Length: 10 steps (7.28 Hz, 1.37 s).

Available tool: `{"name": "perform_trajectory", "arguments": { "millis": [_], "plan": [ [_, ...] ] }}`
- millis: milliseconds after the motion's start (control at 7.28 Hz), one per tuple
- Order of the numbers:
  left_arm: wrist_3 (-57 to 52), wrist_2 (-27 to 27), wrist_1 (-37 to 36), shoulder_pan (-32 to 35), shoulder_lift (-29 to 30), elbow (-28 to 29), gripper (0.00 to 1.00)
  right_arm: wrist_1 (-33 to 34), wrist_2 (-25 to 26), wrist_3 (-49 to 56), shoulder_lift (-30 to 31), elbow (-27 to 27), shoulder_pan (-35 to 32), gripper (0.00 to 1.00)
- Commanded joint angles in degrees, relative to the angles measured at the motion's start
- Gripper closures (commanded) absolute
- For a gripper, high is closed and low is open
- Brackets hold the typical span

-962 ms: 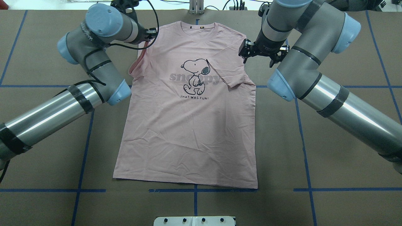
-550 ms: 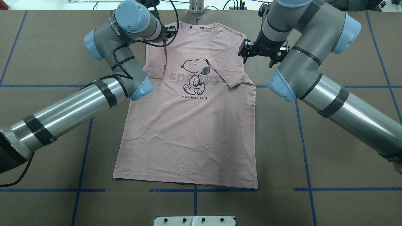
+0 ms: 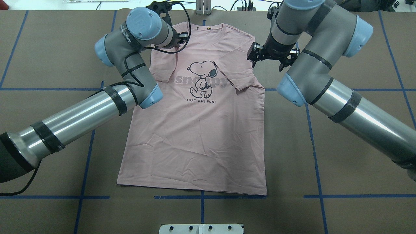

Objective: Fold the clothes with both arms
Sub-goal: 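Fold the other sleeve inward with the left gripper while the right gripper holds, then move both grippers down toward the shirt hem corners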

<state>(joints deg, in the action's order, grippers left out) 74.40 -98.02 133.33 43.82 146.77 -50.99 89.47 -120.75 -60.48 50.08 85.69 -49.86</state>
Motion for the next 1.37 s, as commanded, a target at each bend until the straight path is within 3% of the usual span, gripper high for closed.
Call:
{"name": "perform_trajectory", "arguments": {
  "millis": [0,275,412,550,825,962,1237],
  "plan": [
    [0.31,-0.07,0.44,-0.75,0.27,-1.12,0.0,-1.65,-0.01,-0.77,0.36,0.09,0.2,0.0],
    [0.05,-0.59,-0.35,-1.37,-3.04,-7.32,0.0,-5.01,-0.01,-0.87,2.38,2.36,0.29,0.0],
    [-0.39,-4.51,-1.57,-1.37,-7.94,-12.85,0.0,-5.01,-0.27,-0.87,6.3,7.42,1.42,0.0],
    [-2.22,-8.03,-7.68,-1.2,-11.21,-18.91,0.0,-5.01,0.42,-1.3,10.0,11.82,2.39,0.0],
    [-10.54,-8.15,-22.96,-1.02,-19.54,-35.4,0.0,-4.22,6.65,-4.97,19.04,23.32,9.13,0.0],
    [-14.77,-7.89,-25.81,-0.93,-26.55,-44.37,0.0,-4.31,8.32,-11.96,20.74,26.51,12.91,0.0],
    [-14.89,-7.63,-25.93,-0.76,-31.54,-49.54,0.0,-4.39,20.33,-22.36,24.07,31.53,26.06,0.0]
  ]
}}
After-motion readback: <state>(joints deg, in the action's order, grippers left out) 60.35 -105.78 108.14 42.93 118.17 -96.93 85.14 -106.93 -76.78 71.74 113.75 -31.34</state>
